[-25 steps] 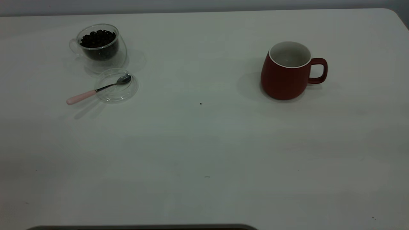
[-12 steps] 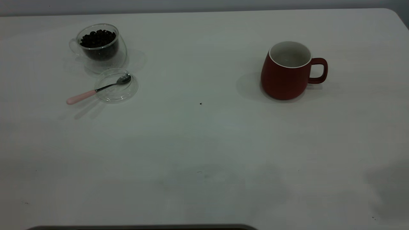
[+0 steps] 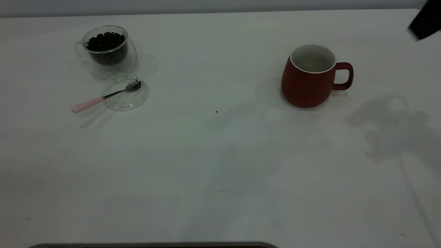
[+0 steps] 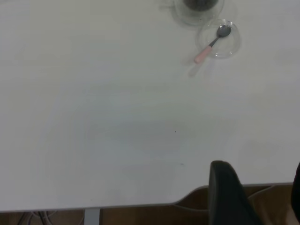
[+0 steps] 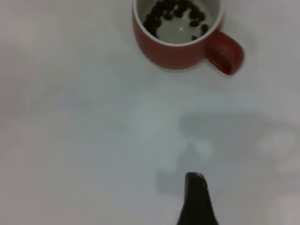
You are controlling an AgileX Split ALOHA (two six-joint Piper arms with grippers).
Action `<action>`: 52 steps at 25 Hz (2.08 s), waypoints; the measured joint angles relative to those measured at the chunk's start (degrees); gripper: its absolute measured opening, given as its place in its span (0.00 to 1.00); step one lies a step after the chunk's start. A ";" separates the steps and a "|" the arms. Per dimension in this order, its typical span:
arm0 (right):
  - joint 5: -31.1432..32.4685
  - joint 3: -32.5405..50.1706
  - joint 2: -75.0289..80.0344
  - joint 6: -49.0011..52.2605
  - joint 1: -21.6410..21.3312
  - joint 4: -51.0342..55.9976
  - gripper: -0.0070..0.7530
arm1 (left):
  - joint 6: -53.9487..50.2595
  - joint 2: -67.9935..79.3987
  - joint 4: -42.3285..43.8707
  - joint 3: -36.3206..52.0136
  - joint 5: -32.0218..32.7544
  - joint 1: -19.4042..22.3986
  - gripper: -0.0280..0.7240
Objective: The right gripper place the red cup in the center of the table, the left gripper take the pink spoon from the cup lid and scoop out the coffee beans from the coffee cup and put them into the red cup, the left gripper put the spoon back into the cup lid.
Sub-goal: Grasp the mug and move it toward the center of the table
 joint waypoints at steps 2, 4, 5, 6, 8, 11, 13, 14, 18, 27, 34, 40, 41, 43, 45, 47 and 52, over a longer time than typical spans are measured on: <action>-1.21 -3.11 5.81 -7.08 0.00 1.17 0.79 | 0.00 0.00 0.00 0.00 0.00 0.00 0.56; -3.33 -6.51 11.62 -14.12 0.00 2.36 0.79 | 0.00 0.00 0.00 0.00 0.00 0.00 0.56; -4.32 -7.94 14.32 -18.19 0.00 3.03 0.79 | 0.00 0.00 0.00 0.00 0.00 0.00 0.56; -5.40 -9.62 16.44 -22.27 0.00 3.70 0.79 | 0.00 0.00 0.00 0.00 0.00 0.00 0.56; -6.68 -12.51 21.00 -29.52 0.00 5.81 0.79 | 0.00 0.00 0.00 0.00 0.00 0.00 0.56; -7.34 -15.23 25.81 -39.28 0.00 10.84 0.79 | 0.00 0.00 0.00 0.00 0.00 0.00 0.56; -7.60 -16.00 27.72 -46.06 0.00 15.17 0.79 | 0.00 0.00 0.00 0.00 0.00 0.00 0.56; -7.72 -16.21 28.53 -48.90 0.00 17.82 0.79 | 0.00 0.00 0.00 0.00 0.00 0.00 0.56; -8.88 -16.56 31.24 -60.04 0.00 28.54 0.79 | 0.00 0.00 0.00 0.00 0.00 0.00 0.56; -10.13 -17.23 34.34 -60.04 4.50 32.96 0.78 | 0.07 0.00 0.00 0.00 0.00 0.00 0.56; -10.62 -22.00 36.70 -60.04 12.91 36.10 0.78 | 0.07 0.00 0.00 0.00 0.00 0.00 0.56; -10.45 -28.35 38.64 -60.04 19.39 38.81 0.77 | 0.07 0.00 0.00 0.00 0.00 0.00 0.56; -10.45 -28.94 38.90 -60.04 20.22 38.88 0.77 | 0.07 0.00 0.00 0.00 0.00 0.00 0.56; -10.15 -29.97 39.64 -60.04 21.51 39.08 0.76 | 0.07 0.00 0.00 0.00 0.00 0.00 0.56; -10.04 -30.35 40.01 -60.04 22.48 39.77 0.76 | 0.07 0.00 0.00 0.00 0.00 0.00 0.56; -9.70 -30.35 40.01 -60.04 22.85 40.11 0.76 | 0.07 0.00 0.00 0.00 0.00 0.00 0.56; -9.51 -29.02 37.46 -56.46 20.19 39.43 0.75 | 0.07 0.00 0.00 0.00 0.00 0.00 0.56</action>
